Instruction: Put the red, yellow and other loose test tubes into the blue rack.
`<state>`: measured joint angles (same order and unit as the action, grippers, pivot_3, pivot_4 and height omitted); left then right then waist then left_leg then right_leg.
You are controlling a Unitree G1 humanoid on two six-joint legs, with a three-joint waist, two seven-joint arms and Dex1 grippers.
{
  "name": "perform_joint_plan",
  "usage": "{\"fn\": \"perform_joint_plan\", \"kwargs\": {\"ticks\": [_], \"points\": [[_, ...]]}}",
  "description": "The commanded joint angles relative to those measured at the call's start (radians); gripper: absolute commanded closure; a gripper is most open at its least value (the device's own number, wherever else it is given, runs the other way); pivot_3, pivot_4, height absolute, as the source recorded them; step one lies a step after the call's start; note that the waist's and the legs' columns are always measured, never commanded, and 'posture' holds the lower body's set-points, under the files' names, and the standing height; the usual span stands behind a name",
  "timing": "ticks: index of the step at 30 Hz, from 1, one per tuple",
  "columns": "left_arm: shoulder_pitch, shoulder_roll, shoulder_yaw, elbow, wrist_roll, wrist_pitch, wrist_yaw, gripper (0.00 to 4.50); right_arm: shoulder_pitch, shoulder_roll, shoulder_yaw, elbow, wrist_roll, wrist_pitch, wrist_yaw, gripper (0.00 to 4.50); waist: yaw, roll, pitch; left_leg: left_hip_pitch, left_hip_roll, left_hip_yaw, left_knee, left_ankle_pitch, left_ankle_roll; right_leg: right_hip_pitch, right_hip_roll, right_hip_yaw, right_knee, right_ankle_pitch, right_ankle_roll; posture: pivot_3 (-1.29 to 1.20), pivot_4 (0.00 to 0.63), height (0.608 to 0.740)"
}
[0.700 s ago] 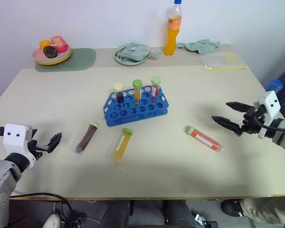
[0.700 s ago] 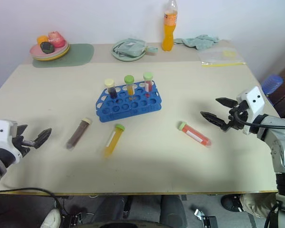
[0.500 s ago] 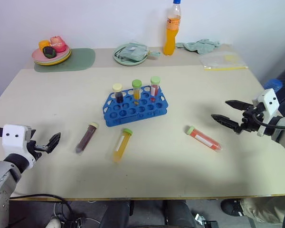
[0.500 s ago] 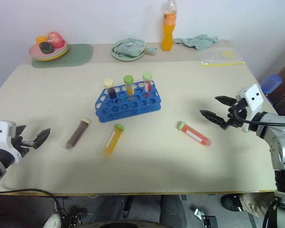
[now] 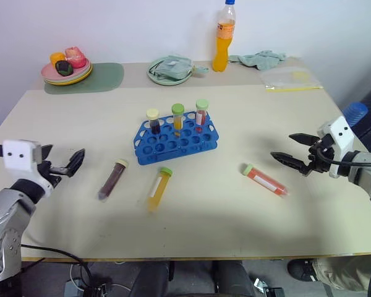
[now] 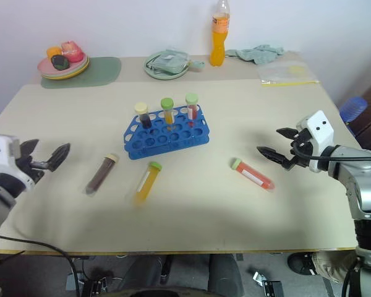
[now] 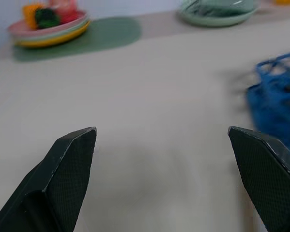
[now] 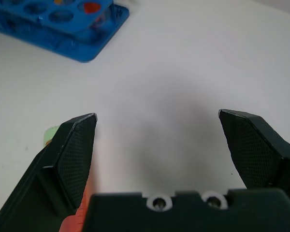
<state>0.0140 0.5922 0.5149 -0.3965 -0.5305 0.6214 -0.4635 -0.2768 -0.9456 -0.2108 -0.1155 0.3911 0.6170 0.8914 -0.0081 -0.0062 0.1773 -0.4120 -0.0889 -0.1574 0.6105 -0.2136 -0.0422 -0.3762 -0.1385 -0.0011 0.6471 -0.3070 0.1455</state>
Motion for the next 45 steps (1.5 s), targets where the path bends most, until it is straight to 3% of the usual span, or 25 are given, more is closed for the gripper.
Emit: {"fn": "perform_joint_plan", "kwargs": {"ticks": [1,8,13,24,27,33,36,39,41,44,45], "points": [[-0.027,0.03,-0.082,-0.036,-0.039,-0.01,-0.096,0.0,-0.013,-0.083,0.003,-0.165,0.057,0.132,0.036,0.03,0.0,0.0,0.0,0.0,0.0,0.0,0.0,0.0,0.0,-0.001,0.0,0.0,0.0,0.0,0.0,0.0,0.15,0.74],[-0.065,0.069,-0.227,-0.043,-0.073,-0.01,-0.24,0.0,-0.123,-0.151,0.14,-0.301,0.138,0.418,0.037,0.03,-0.003,0.0,0.001,-0.004,0.001,0.0,0.001,0.0,0.0,-0.004,0.001,0.0,0.0,0.0,-0.001,0.0,0.15,0.74],[-0.101,0.069,-0.428,-0.129,-0.07,-0.016,-0.332,0.0,-0.34,-0.109,0.382,-0.232,0.102,0.662,-0.017,0.03,-0.004,0.0,0.001,-0.015,0.0,0.001,0.003,0.001,-0.001,-0.016,0.0,0.0,0.001,0.002,-0.002,0.0,0.15,0.74],[-0.014,0.068,-0.568,-0.246,-0.037,-0.08,-0.379,0.0,-0.456,-0.142,0.603,-0.104,0.047,0.712,0.038,0.03,-0.005,0.001,0.001,-0.015,0.0,0.006,0.003,0.001,0.0,-0.016,0.001,0.0,0.002,0.002,-0.002,0.0,0.15,0.74],[0.003,0.07,-0.578,-0.253,-0.028,-0.093,-0.38,0.0,-0.469,-0.132,0.634,-0.069,0.018,0.69,0.043,0.82,-0.004,0.001,0.001,-0.015,0.0,0.006,0.003,0.001,0.0,-0.016,0.001,0.0,0.002,0.002,-0.002,0.0,0.15,0.74],[0.011,0.062,-0.598,-0.267,-0.021,-0.094,-0.369,0.0,-0.496,-0.121,0.649,-0.046,-0.013,0.667,0.058,3.75,-0.004,0.001,0.001,-0.015,0.0,0.007,0.003,0.001,0.0,-0.016,0.001,0.0,0.002,0.002,-0.002,0.0,0.15,0.74],[0.019,0.068,-0.595,-0.269,-0.02,-0.092,-0.365,0.0,-0.496,-0.136,0.629,-0.094,-0.021,0.619,0.078,3.76,-0.004,0.001,0.001,-0.015,0.0,0.007,0.003,0.001,0.0,-0.016,0.001,0.001,0.002,0.002,-0.002,0.0,0.15,0.74],[0.033,0.07,-0.553,-0.243,-0.025,-0.098,-0.35,0.0,-0.417,-0.121,0.516,-0.184,-0.02,0.352,0.104,3.76,-0.004,0.001,0.001,-0.015,0.0,0.007,0.002,0.001,0.0,-0.016,0.002,0.0,0.002,0.002,-0.002,0.0,0.15,0.74],[0.038,0.052,-0.49,-0.206,-0.05,-0.099,-0.322,0.0,-0.334,0.006,0.36,-0.214,0.004,0.128,0.033,3.76,-0.006,0.0,0.001,-0.015,0.0,0.007,0.002,0.001,0.0,-0.016,0.002,0.001,0.002,0.002,-0.001,0.0,0.15,0.74],[0.039,0.029,-0.427,-0.169,-0.079,-0.097,-0.3,0.0,-0.267,0.178,0.25,-0.225,0.014,0.012,-0.08,3.76,-0.006,0.0,0.001,-0.013,0.001,0.007,0.003,0.001,-0.001,-0.016,0.004,0.001,0.004,0.003,-0.002,0.0,0.15,0.74],[0.038,0.022,-0.408,-0.154,-0.083,-0.098,-0.293,0.0,-0.259,0.297,0.213,-0.213,0.038,0.001,-0.175,3.76,-0.005,0.0,0.0,-0.013,0.001,0.007,0.003,0.001,-0.001,-0.016,0.004,0.001,0.005,0.003,-0.002,0.0,0.15,0.74]]}}
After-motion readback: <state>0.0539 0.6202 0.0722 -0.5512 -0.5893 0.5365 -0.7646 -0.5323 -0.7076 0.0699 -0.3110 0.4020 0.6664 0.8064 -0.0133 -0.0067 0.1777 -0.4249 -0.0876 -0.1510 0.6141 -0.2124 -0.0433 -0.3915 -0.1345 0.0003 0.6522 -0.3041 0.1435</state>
